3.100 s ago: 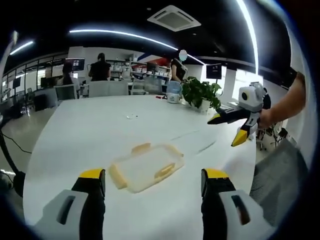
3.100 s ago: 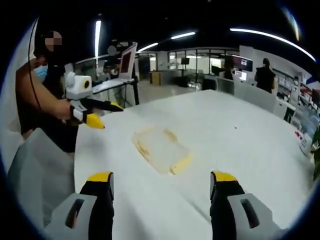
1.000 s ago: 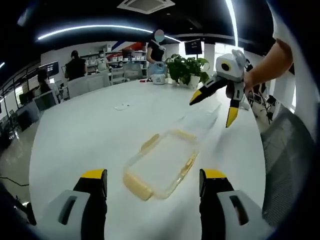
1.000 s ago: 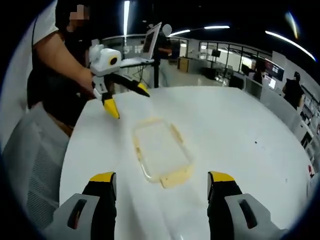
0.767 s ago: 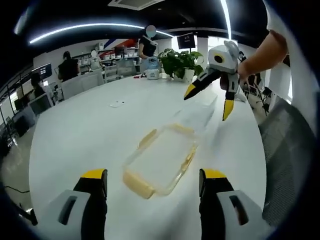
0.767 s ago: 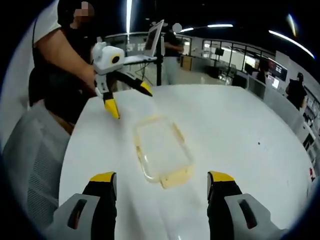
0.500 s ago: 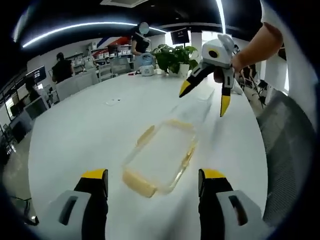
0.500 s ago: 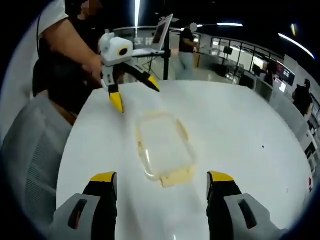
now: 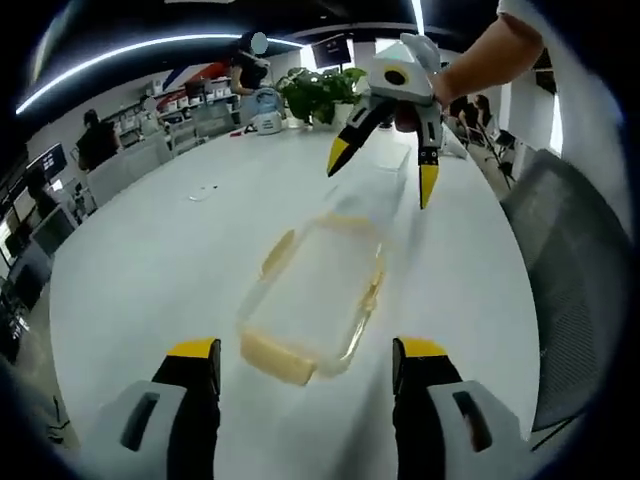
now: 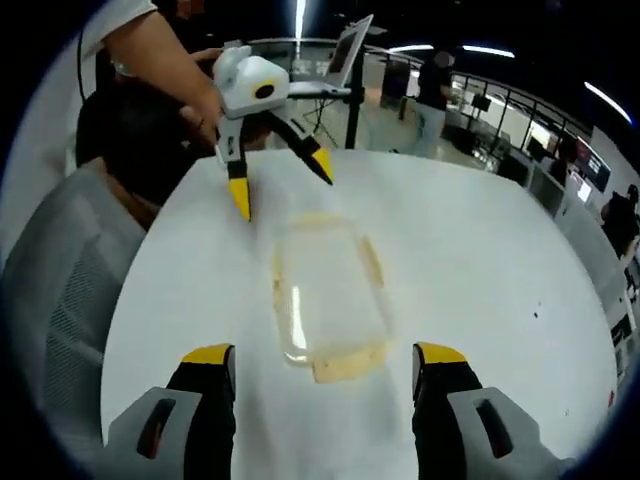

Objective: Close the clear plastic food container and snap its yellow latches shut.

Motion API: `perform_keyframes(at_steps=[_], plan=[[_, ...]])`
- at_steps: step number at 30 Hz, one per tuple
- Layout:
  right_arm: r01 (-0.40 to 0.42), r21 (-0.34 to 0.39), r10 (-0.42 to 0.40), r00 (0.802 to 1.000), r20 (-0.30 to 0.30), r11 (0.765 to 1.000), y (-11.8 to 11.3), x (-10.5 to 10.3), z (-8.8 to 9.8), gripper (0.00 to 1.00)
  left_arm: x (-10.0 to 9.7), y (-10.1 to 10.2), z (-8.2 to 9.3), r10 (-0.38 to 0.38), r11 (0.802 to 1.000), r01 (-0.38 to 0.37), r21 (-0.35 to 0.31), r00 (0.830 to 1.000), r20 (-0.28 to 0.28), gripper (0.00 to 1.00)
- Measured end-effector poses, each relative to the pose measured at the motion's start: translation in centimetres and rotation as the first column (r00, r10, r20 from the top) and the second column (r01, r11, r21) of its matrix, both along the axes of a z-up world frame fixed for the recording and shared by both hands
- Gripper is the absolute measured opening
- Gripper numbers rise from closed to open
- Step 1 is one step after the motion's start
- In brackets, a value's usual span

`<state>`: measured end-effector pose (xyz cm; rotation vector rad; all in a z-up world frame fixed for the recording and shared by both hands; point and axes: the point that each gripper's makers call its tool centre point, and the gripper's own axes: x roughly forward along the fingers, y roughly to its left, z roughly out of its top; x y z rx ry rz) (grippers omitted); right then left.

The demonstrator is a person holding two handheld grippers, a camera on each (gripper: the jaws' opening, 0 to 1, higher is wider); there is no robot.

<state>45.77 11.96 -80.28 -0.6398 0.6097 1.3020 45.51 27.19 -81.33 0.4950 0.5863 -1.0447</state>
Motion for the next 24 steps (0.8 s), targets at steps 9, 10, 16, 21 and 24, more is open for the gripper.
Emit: perform_keyframes(at_steps=[9, 10, 16, 21, 24], plan=[[-0.042, -0.048, 0.042, 0.999, -0.007, 0.998, 0.5, 0.3, -1.0, 0.73, 0.3, 0.2, -0.9, -0.066, 0.996, 0.067, 0.059, 0.998, -0.012, 0.71], [-0.044, -0.052, 0.043, 0.999, -0.011, 0.998, 0.6, 0.4, -1.2, 0.73, 0.3, 0.3, -1.0, -0.073, 0.995, 0.073, 0.067, 0.997, -0.011, 0.71], [-0.056, -0.067, 0.055, 0.998, -0.014, 0.996, 0.7, 0.4, -1.5, 0.72, 0.1, 0.2, -1.3, -0.108, 0.989, 0.109, 0.097, 0.994, -0.016, 0.71], [-0.066, -0.081, 0.064, 0.998, -0.024, 0.995, 0.6, 0.4, -2.0, 0.72, -0.1, -0.1, -1.7, -0.141, 0.983, 0.141, 0.121, 0.990, -0.013, 0.70], [-0.070, -0.087, 0.067, 0.997, -0.029, 0.994, 0.6, 0.4, -2.2, 0.72, -0.2, -0.1, -1.8, -0.154, 0.979, 0.155, 0.131, 0.988, -0.017, 0.70]])
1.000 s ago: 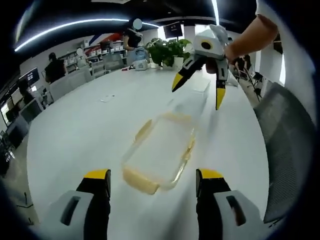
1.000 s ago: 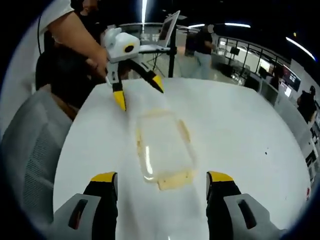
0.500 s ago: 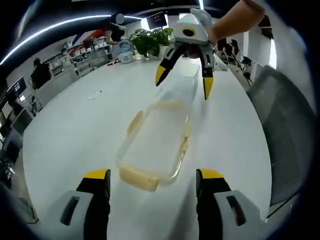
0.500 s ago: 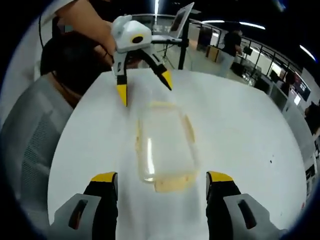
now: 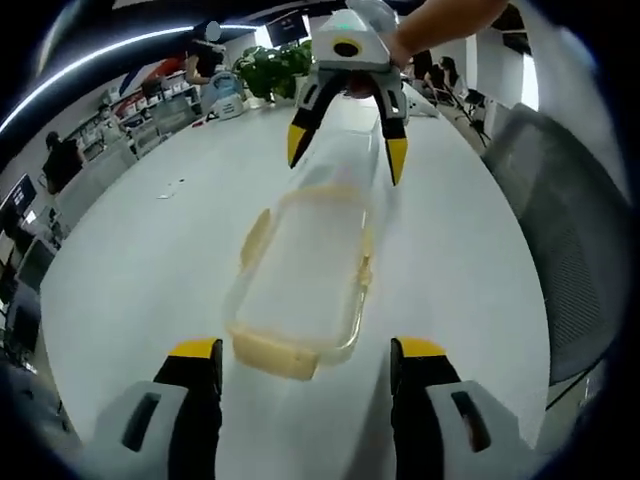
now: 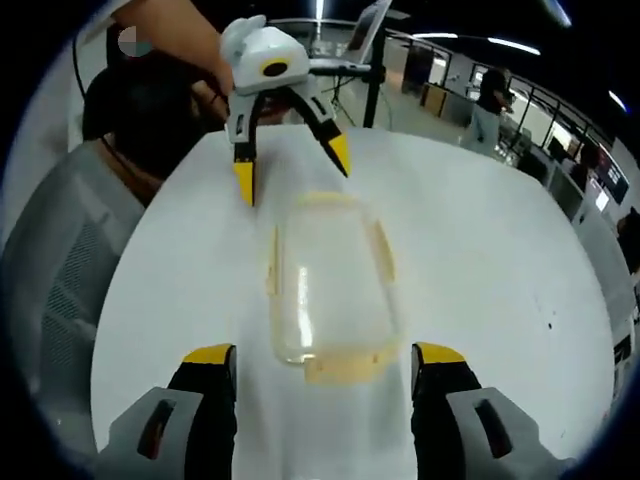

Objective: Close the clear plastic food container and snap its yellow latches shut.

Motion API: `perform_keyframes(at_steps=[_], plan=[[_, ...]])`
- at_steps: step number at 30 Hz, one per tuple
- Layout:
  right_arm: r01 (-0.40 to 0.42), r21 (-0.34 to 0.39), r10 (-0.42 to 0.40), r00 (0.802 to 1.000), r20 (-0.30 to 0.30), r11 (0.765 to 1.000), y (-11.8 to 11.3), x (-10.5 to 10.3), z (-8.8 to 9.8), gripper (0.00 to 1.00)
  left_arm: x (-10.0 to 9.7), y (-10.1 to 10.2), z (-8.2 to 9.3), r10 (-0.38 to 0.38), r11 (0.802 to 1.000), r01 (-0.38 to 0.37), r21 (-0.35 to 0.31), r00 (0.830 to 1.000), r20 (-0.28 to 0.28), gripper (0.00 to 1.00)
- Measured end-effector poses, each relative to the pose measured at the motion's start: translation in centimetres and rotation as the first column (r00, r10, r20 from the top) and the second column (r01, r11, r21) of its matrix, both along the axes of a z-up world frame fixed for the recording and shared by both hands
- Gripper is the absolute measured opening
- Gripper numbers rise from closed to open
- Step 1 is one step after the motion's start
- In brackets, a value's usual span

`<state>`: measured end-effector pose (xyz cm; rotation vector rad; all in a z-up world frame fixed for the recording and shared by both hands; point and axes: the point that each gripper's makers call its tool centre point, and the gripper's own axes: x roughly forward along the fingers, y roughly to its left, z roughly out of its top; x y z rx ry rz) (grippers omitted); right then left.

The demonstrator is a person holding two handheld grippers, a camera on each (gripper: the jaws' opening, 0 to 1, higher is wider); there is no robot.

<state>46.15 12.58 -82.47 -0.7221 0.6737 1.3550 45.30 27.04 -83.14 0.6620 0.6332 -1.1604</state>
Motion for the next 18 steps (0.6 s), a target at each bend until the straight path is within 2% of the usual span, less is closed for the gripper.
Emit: perform_keyframes(at_steps=[18], plan=[[-0.055, -0.062, 0.055, 0.998, -0.004, 0.997, 0.3, 0.3, -1.2, 0.70, 0.9, 0.1, -0.8, -0.043, 0.998, 0.043, 0.044, 0.999, -0.003, 0.68]])
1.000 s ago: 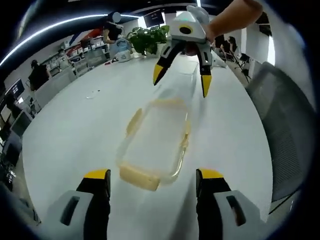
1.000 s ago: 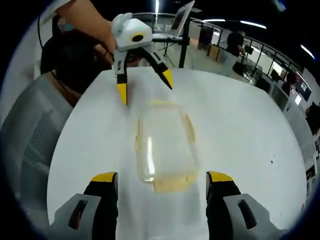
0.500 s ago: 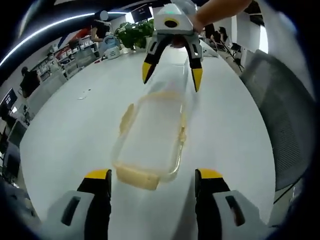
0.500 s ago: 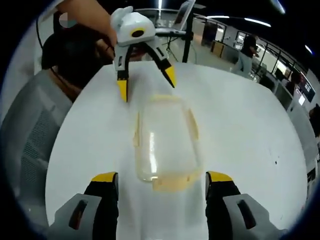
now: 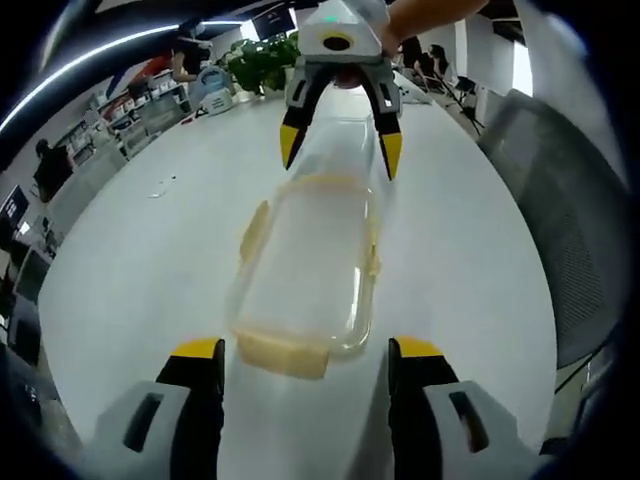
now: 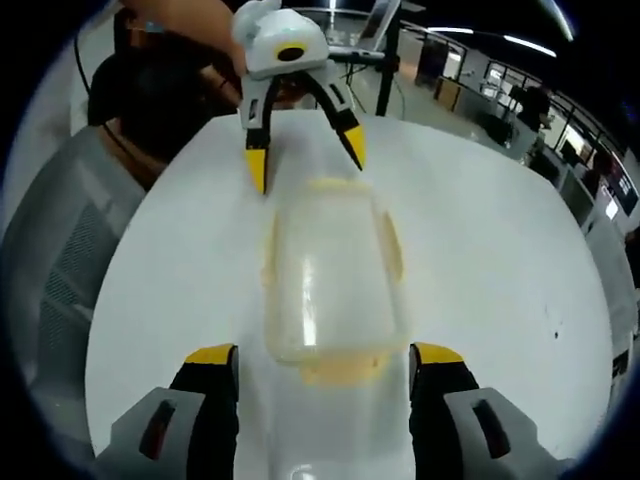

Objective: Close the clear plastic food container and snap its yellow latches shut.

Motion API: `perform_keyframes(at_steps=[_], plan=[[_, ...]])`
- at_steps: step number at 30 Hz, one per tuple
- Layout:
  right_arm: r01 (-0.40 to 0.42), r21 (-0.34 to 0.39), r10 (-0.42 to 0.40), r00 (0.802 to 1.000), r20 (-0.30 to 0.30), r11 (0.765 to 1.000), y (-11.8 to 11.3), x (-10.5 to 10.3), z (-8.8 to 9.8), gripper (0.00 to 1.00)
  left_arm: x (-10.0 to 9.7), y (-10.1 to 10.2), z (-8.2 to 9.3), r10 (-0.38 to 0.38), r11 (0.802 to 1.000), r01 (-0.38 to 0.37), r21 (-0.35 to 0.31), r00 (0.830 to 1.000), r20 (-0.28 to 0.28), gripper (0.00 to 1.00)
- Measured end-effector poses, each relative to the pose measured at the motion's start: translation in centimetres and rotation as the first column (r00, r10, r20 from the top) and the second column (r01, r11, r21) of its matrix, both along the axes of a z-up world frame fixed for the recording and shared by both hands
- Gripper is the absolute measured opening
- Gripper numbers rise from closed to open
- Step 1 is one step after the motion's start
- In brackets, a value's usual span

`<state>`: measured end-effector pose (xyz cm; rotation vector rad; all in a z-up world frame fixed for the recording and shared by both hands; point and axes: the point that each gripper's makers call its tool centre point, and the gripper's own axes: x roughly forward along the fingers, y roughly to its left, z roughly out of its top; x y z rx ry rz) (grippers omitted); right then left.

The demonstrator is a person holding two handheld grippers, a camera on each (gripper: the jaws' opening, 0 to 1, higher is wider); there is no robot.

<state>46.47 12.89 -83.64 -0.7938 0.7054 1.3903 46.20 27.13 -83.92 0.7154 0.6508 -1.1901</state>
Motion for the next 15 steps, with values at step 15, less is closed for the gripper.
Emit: perform_keyframes(at_steps=[15], plan=[[-0.013, -0.039, 0.012, 1.000, -0.018, 0.999, -0.07, 0.23, -0.84, 0.67, 0.31, 0.24, -0.95, -0.042, 0.998, 0.043, 0.038, 0.999, -0.021, 0.65]])
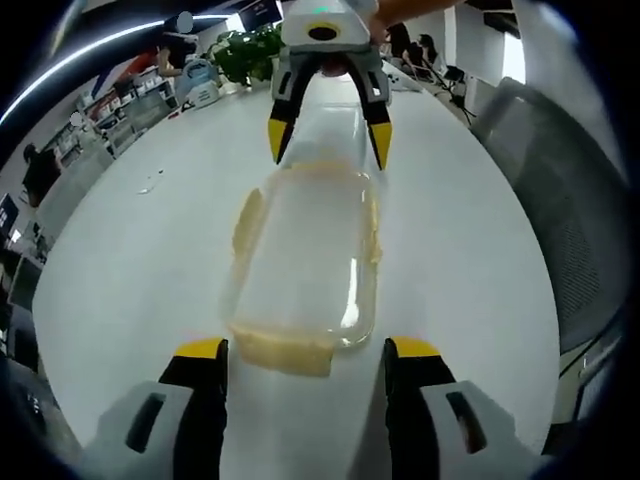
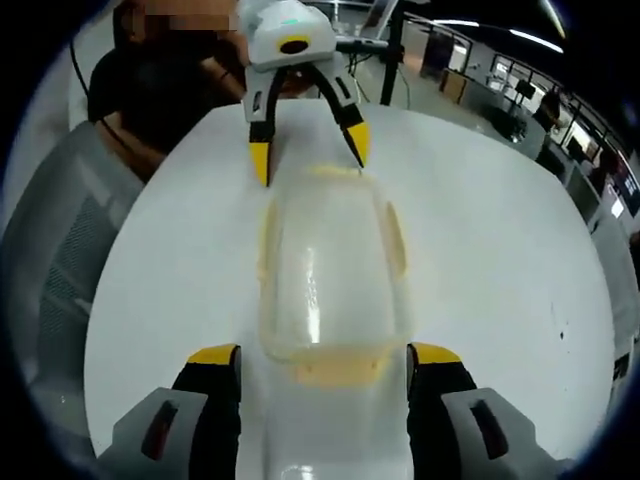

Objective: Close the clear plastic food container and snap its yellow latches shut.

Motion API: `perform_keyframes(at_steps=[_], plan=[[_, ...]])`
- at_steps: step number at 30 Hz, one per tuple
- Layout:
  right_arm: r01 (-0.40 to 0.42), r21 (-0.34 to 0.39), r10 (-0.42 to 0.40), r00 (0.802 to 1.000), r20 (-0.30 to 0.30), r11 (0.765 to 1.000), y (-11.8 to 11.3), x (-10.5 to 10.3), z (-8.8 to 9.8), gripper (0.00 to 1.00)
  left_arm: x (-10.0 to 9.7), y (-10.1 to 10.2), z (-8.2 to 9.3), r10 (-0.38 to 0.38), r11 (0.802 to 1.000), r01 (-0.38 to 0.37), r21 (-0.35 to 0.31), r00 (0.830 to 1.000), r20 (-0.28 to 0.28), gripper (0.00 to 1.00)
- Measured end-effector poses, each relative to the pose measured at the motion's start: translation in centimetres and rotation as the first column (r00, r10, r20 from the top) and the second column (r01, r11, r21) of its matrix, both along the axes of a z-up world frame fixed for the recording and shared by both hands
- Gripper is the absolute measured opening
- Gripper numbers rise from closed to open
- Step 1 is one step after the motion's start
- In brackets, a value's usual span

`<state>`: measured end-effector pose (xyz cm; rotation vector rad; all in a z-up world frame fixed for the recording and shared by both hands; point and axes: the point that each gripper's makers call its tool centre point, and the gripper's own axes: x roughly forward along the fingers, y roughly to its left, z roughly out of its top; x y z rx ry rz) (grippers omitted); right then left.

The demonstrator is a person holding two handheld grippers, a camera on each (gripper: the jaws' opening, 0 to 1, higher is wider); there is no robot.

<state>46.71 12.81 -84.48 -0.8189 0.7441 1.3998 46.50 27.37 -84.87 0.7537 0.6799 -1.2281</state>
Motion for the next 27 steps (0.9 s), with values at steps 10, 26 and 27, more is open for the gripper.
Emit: perform_keyframes(at_steps=[10, 26, 27], plan=[[-0.005, -0.030, 0.005, 1.000, -0.006, 1.000, -0.3, 0.1, -0.7, 0.66, 0.2, -0.3, 0.0, -0.009, 1.000, 0.009, -0.008, 1.000, -0.013, 0.64], [0.009, -0.053, -0.010, 1.000, -0.018, 0.999, -0.5, 0.4, -1.4, 0.62, 0.6, -0.5, -0.2, -0.024, 1.000, 0.023, -0.014, 0.999, -0.036, 0.63], [0.010, -0.055, -0.011, 1.000, -0.020, 0.998, -0.6, 0.4, -1.4, 0.61, 0.6, -0.5, -0.2, -0.024, 1.000, 0.024, -0.015, 0.999, -0.036, 0.63]])
